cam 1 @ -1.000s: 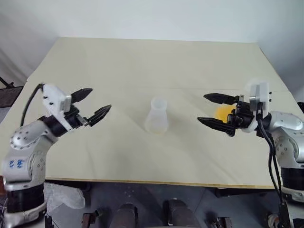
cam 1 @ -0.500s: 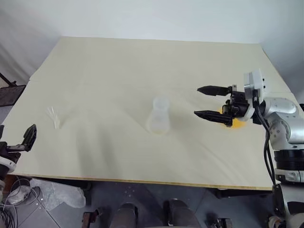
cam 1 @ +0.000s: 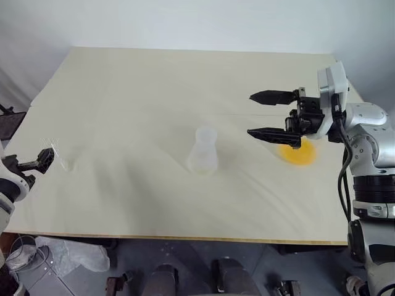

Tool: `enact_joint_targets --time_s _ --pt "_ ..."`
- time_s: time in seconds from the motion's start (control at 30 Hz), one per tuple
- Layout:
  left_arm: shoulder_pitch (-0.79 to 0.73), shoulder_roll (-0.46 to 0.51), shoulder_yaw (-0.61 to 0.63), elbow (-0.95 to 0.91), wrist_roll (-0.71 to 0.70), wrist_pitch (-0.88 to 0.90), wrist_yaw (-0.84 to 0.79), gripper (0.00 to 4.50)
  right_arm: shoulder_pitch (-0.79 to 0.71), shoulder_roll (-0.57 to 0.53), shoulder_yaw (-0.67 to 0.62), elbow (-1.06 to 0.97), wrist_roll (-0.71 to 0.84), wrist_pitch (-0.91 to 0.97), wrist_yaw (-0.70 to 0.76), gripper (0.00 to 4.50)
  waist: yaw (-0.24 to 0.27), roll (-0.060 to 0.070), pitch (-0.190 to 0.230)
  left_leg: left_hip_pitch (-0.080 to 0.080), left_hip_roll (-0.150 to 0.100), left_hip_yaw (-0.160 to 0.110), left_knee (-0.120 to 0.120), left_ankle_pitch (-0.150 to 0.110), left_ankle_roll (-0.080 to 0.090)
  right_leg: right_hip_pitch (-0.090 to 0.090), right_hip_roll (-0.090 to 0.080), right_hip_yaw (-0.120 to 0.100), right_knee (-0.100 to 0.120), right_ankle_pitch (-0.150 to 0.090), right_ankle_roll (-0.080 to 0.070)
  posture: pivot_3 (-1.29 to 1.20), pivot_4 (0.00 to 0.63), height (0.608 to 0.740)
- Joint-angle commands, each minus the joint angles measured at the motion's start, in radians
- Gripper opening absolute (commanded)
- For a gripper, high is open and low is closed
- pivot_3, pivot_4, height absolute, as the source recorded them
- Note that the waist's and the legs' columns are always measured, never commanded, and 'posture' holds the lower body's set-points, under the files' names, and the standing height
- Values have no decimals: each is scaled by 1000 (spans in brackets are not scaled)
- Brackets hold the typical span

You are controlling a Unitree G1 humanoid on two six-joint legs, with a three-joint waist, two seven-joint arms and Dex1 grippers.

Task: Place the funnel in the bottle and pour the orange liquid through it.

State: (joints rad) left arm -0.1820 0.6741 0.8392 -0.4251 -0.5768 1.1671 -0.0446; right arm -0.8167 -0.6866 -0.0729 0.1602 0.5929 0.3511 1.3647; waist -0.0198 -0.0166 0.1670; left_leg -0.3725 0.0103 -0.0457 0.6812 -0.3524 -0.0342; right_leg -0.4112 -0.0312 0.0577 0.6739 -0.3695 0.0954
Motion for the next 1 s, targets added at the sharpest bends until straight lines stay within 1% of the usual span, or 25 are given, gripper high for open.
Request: enact_joint_targets --time_s 0.03,0.13,0.2,0.27,0.37,0.47,0.53,0.63,0.77,1.0 --pt "-8 69 12 22 23 -2 -25 4491 -22 7 -8 -20 10 -3 10 4500 -6 0 0 0 0 0 0 0 0 0 0 0 0 0 0 0 150 740" --pt "55 140 -5 88 55 -81 -124 4491 -23 14 -5 -17 6 -3 9 4500 -15 1 0 0 0 1 0 1 -1 0 0 0 1 0 0 0 150 740" --pt "85 184 5 179 78 -186 -208 4491 -21 18 -2 -16 4 -1 9 4500 -17 3 2 1 0 1 -1 1 -1 0 0 0 1 0 0 0 150 740" --pt "99 232 -2 272 99 -270 -283 4491 -21 22 1 -12 1 -1 10 4500 -15 3 2 1 0 1 -1 1 -2 -1 0 0 1 0 0 0 150 740" --pt "85 309 -57 425 129 -384 -402 4491 -25 27 5 -2 -3 -5 15 4500 -12 4 2 1 0 1 -1 1 -2 -1 -1 0 0 0 0 0 150 740" --pt "17 397 -147 612 122 -445 -568 4491 -32 31 6 3 -4 -3 14 4500 -7 4 3 0 0 1 -2 1 -2 -1 -1 -1 -1 0 -1 0 150 740" --pt "-43 433 -206 718 140 -487 -619 4491 -30 33 7 -1 -4 -2 13 4500 -6 5 3 0 -1 0 -2 1 -2 -1 -2 -2 -1 0 -1 0 150 740" --pt "-148 470 -285 859 161 -504 -669 4491 -21 35 6 -17 1 3 7 4500 -9 5 3 0 -2 0 -3 1 -1 -1 -5 -3 0 0 0 0 150 740" --pt "-293 501 -395 1034 188 -479 -751 4491 -3 30 -2 -42 7 17 -4 4500 -15 5 3 -1 -4 1 -3 0 0 -4 -7 -6 3 0 0 0 150 740" --pt "-424 493 -481 1260 248 -571 -819 4491 29 15 -18 -87 18 44 -25 4500 -28 5 3 -3 -6 2 -1 1 1 -6 -13 -19 7 0 0 0 150 740"
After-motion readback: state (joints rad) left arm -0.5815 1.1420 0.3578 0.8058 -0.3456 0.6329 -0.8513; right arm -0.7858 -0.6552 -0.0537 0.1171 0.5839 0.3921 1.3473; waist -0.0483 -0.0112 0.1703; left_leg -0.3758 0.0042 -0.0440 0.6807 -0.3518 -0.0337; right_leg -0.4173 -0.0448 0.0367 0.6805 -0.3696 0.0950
